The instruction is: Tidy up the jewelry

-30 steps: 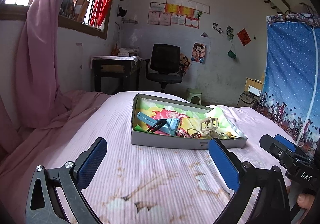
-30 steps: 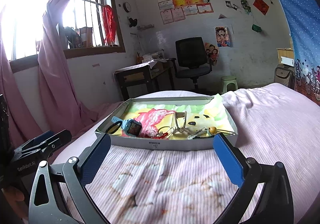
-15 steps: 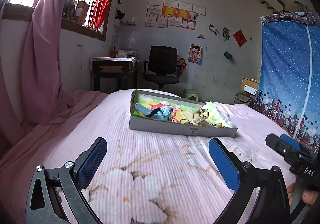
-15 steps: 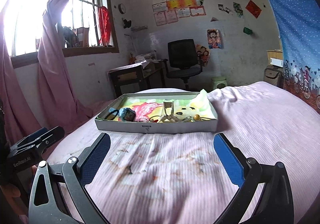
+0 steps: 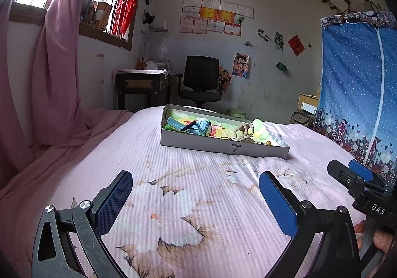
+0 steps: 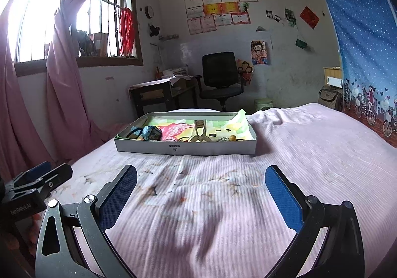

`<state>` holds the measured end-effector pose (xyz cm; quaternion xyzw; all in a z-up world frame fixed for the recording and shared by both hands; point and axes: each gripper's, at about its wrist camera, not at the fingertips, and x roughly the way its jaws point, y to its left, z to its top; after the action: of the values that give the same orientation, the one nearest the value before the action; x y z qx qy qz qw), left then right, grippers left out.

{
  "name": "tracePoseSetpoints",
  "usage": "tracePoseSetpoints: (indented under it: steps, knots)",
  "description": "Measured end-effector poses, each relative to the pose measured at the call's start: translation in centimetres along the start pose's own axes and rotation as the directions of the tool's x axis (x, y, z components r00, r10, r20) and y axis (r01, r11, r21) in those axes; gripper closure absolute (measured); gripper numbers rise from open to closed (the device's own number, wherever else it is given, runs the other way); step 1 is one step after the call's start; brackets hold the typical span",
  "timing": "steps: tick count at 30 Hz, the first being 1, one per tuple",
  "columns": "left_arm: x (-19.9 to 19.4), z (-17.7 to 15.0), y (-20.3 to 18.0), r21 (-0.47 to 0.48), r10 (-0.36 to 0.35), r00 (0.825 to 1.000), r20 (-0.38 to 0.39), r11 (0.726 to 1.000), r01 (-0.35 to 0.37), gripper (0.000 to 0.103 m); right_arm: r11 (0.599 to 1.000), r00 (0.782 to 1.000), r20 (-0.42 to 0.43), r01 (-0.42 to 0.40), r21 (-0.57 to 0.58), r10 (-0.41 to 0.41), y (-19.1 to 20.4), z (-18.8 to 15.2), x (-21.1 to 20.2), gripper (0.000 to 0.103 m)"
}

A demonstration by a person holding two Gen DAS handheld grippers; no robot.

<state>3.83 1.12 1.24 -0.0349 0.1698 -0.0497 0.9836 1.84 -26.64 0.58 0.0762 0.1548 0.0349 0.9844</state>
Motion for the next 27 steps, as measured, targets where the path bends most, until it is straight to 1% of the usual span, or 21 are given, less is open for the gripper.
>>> tracePoseSetpoints:
  steps: [5,10,27]
  knots:
    - [0.4,-0.3,-0.4,0.027,0.026,1.000,0.007,0.999,-0.026,0.001,0.999,0.999,-0.019,0.029,-0.026,-0.030,0.1,-0.3,0.4,0.002]
    - [0.7,-0.5,-0.5,0.041,0.031,0.999,0.003,0.999,-0.032,0.001,0.999,0.998,-0.052,0.038,-0.022,-0.039,-0.1,-1.0,1.0,0.002]
    - [1.1,-1.0,-0.6,0.043,0.028,1.000,-0.009,0.999,-0.028,0.001,0.999,0.998,-0.060,0.036,-0.011,-0.036,-0.1,-1.3,1.4,0.001]
